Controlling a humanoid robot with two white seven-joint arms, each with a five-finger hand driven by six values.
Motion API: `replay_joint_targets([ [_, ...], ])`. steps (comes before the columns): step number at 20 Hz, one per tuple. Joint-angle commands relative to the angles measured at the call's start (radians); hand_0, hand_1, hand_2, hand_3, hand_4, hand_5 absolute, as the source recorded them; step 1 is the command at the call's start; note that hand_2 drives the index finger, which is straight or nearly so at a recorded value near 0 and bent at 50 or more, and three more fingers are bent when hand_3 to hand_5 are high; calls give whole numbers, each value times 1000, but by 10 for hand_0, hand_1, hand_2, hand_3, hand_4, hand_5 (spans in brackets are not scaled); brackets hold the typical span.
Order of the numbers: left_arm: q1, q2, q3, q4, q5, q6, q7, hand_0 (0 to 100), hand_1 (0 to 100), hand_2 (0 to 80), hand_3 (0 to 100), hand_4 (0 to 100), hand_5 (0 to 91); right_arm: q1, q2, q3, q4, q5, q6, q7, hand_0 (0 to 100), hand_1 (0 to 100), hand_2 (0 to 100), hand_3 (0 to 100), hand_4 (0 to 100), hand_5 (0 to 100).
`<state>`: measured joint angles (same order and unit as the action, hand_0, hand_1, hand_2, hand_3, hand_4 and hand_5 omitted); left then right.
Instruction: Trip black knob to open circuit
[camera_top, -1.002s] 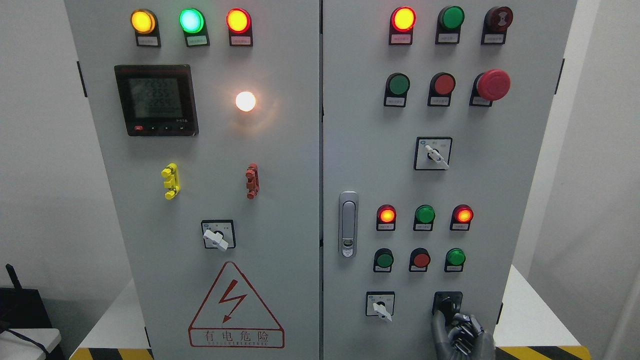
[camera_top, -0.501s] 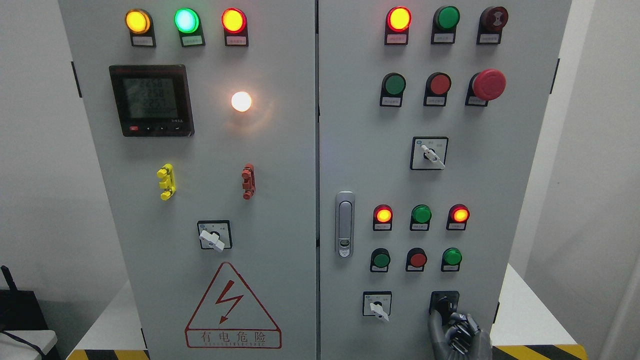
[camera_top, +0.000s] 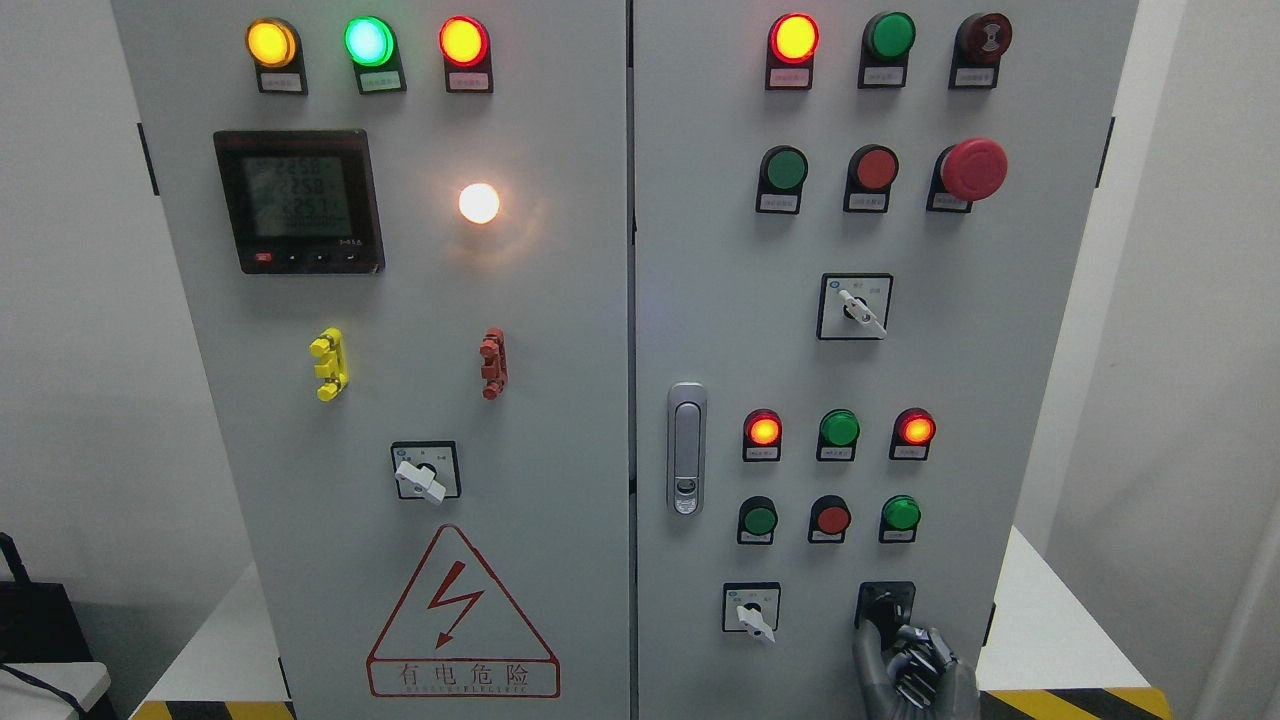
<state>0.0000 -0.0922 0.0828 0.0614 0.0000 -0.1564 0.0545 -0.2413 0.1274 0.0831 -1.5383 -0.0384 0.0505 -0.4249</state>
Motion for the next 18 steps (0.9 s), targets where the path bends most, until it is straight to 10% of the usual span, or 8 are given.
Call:
replay_joint_targets([
  [1, -8, 0, 0, 0, -34, 0, -1, 120, 389, 0, 0, 0, 0, 0, 0, 4, -5, -5, -1, 6, 646, 775, 658, 967, 960, 975],
  [18, -8, 0, 0, 0, -34, 0, -1, 120, 389, 0, 0, 0, 0, 2, 0, 9, -17, -5, -1, 8, 652, 780, 661, 968, 971, 976],
])
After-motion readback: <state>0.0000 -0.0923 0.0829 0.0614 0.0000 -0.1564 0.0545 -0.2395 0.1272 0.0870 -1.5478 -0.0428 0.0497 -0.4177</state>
